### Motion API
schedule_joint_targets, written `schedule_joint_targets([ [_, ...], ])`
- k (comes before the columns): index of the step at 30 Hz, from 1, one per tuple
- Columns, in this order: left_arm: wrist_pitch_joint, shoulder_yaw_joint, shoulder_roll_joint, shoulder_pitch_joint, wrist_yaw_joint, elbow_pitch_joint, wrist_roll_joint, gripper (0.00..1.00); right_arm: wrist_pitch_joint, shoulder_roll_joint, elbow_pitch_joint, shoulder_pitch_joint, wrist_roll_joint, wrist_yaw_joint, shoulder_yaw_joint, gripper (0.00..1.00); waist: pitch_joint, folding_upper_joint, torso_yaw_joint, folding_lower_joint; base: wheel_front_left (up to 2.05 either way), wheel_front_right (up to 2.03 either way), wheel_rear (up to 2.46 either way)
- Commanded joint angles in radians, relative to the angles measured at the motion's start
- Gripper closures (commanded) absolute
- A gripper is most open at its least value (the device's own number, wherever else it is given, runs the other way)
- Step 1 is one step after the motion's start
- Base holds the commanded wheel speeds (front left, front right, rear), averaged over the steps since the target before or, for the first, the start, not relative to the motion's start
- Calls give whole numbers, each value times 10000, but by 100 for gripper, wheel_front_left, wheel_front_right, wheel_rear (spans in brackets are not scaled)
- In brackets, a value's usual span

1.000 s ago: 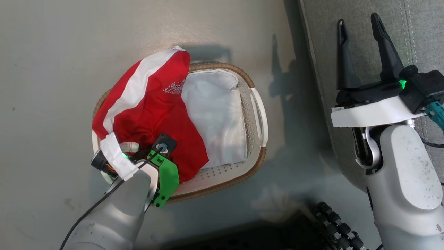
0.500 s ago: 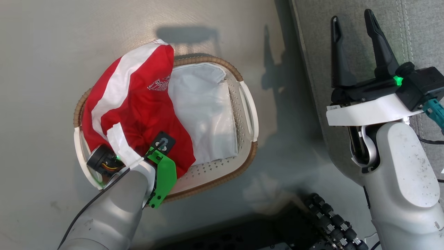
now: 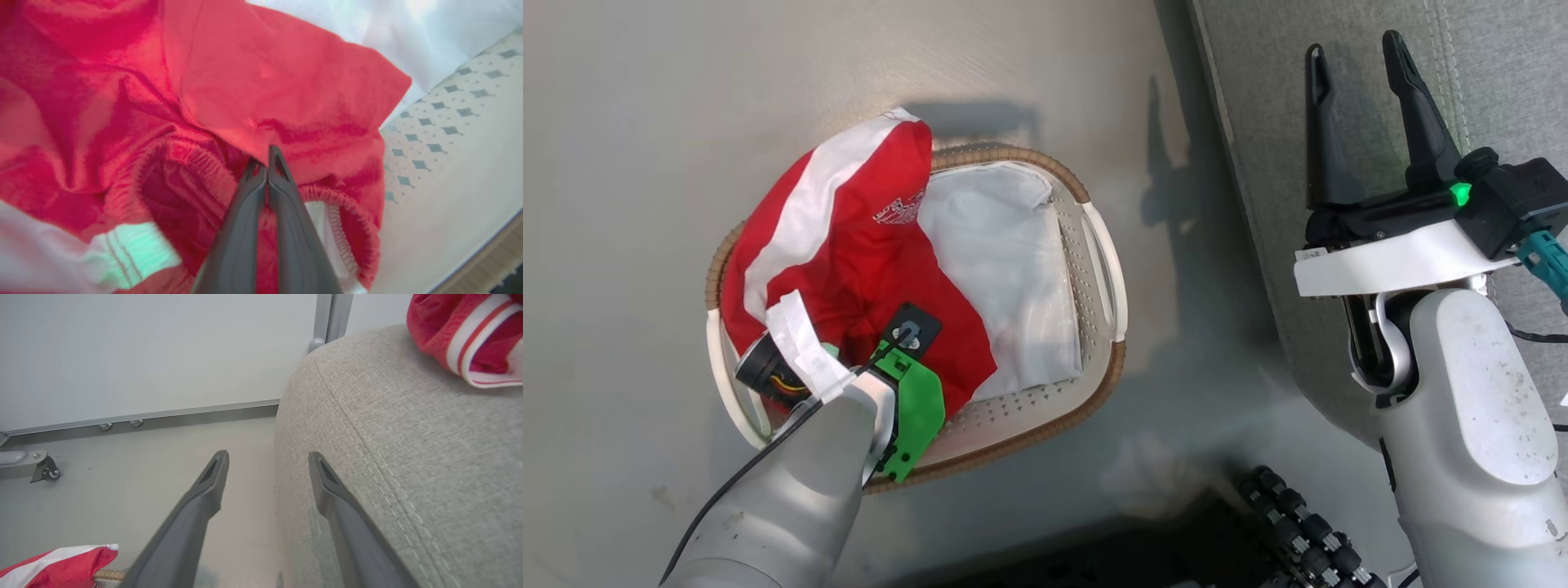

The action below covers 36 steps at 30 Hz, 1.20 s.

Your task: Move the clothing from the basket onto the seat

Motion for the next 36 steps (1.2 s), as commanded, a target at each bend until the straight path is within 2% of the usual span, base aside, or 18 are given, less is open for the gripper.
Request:
schedule_joint_targets([
  [1,-178,-81,23,39,-41,-95,-68,100,-20,-31,38,79,36,-14,-23,0,-258,0,111,-1,0,0,0],
  [7,-1051,-297,-21,315,-76,-481,-329,100,-20,-33,194,245,-74,-14,-44,0,-899,0,300,-1,0,0,0],
  [20,-2847,-807,-8,908,-77,-1786,-1353,100,-20,-33,670,1088,-574,-14,-325,0,-2985,0,725,-1,0,0,0],
  [31,-3451,-725,525,1473,-64,-3413,-1737,100,-20,-35,1013,2039,-990,-14,-502,0,-4980,0,963,-1,0,0,0],
  [36,-3479,-467,989,1703,175,-4797,-1587,100,-19,-33,1143,2494,-1146,-14,-553,0,-5868,0,1028,-1,0,0,0],
])
